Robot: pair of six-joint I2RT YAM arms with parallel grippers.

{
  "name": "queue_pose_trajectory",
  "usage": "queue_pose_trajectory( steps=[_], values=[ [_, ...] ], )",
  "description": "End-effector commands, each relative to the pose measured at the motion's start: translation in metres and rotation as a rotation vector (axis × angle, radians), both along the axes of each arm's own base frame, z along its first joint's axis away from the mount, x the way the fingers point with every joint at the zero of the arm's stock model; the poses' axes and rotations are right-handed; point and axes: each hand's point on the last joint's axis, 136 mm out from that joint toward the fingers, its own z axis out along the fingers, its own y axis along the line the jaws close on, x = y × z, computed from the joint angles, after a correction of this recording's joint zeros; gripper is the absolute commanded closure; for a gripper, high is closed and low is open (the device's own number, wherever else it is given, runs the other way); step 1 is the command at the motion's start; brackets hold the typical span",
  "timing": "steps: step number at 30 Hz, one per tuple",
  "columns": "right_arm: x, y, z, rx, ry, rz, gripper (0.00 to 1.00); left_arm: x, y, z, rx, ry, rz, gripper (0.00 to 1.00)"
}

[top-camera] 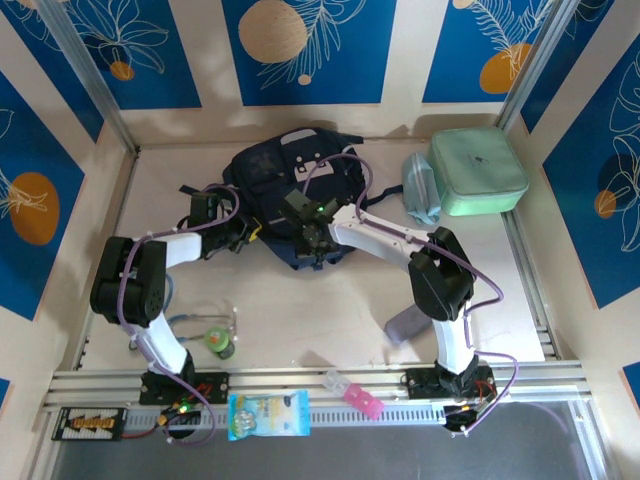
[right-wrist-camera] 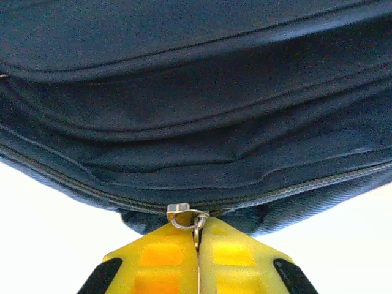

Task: Pack books, pencil case, and school supplies into a backpack

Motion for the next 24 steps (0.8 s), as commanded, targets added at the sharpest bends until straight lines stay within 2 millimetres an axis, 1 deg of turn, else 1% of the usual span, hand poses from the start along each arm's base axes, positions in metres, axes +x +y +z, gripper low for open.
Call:
queue_pose_trajectory(
  steps=[1,2,6,8,10,12,14,15,18,20,22,24],
  values=[
    [-0.001,-0.049,0.002,-0.136,-0.012,-0.117,0.94,0.013,0.012,0.010,0.048,-0.047,0.016,1.00],
    [0.000,-0.053,0.003,-0.141,-0.020,-0.125,0.95,0.013,0.013,0.010,0.055,-0.047,0.018,1.00],
    [0.005,-0.082,0.000,-0.134,-0.014,-0.193,0.97,0.014,0.020,0.011,0.079,-0.048,0.022,1.00],
    [0.008,-0.092,-0.001,-0.113,-0.003,-0.222,0.99,0.015,0.020,0.013,0.082,-0.052,0.020,1.00],
    [0.010,-0.097,-0.001,-0.093,0.002,-0.228,1.00,0.015,0.020,0.013,0.085,-0.052,0.019,1.00],
    [0.013,-0.090,0.004,-0.078,-0.012,-0.192,1.00,0.016,0.021,0.015,0.091,-0.054,0.017,1.00],
    [0.015,-0.072,0.010,-0.036,-0.031,-0.115,1.00,0.016,0.026,0.015,0.110,-0.050,0.023,0.93],
    [0.016,-0.059,0.015,-0.002,-0.044,-0.069,1.00,0.016,0.031,0.016,0.123,-0.049,0.028,0.88],
    [0.014,-0.011,0.028,0.137,-0.063,0.080,1.00,0.013,0.046,0.022,0.178,-0.049,0.034,0.71],
    [0.011,0.017,0.036,0.227,-0.064,0.145,1.00,0.005,0.064,0.027,0.244,-0.038,0.048,0.58],
    [0.011,0.046,0.043,0.335,-0.054,0.196,1.00,-0.005,0.087,0.033,0.317,-0.027,0.064,0.44],
    [0.013,0.070,0.050,0.411,-0.050,0.235,1.00,-0.015,0.109,0.039,0.347,-0.007,0.094,0.38]
  ],
)
